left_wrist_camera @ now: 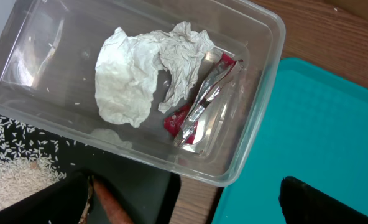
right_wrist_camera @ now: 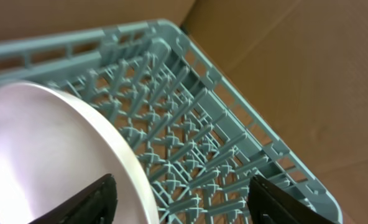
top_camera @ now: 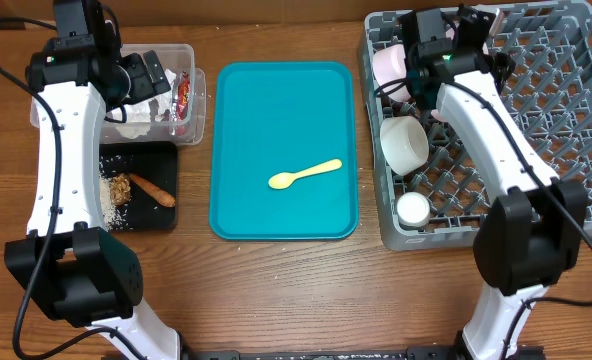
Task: Sort waste into correct bins and load items into the dishwasher
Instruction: 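Lift the white plate and stand it upright in the dish rack, then move the right gripper over the yellow spoon on the teal tray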
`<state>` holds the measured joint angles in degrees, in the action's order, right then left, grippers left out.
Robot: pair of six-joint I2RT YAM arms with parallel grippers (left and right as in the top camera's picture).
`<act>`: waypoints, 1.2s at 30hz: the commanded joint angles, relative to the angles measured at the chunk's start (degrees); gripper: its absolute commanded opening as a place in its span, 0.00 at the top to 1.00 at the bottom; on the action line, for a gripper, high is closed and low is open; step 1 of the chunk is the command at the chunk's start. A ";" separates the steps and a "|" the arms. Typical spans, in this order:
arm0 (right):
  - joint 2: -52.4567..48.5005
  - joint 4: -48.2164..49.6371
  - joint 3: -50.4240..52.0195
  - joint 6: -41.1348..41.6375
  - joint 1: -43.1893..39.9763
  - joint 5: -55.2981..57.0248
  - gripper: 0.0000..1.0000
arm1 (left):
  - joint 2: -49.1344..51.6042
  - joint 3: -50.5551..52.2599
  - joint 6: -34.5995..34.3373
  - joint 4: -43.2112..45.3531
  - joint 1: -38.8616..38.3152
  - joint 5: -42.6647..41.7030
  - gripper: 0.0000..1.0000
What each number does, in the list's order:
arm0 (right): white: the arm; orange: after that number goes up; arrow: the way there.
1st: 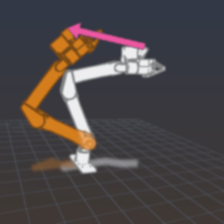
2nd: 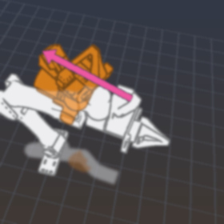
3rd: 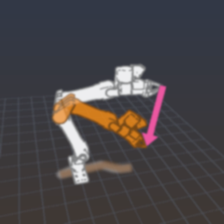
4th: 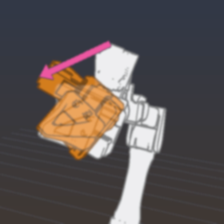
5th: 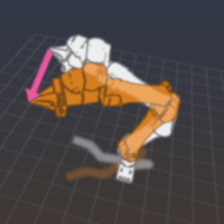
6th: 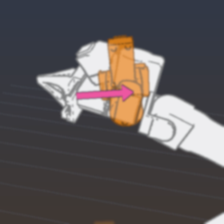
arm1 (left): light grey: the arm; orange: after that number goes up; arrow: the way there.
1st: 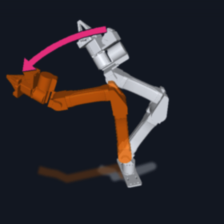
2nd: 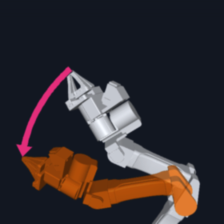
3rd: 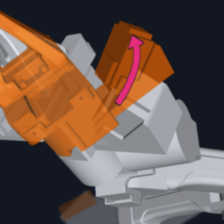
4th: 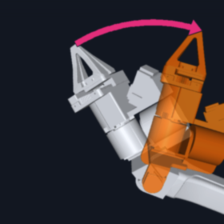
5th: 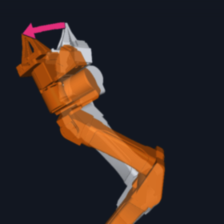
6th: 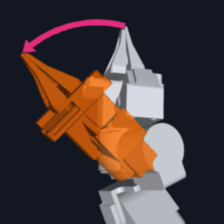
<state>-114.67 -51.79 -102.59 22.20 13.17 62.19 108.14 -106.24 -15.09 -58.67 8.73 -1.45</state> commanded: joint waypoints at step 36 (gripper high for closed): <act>-4.22 -6.84 -3.50 27.61 25.38 -60.50 0.51 | 0.13 -1.18 -0.79 0.20 -0.17 -0.02 0.00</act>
<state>-116.25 -59.29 -105.43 45.19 38.81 4.86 108.14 -106.24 -15.09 -58.67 8.73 -1.45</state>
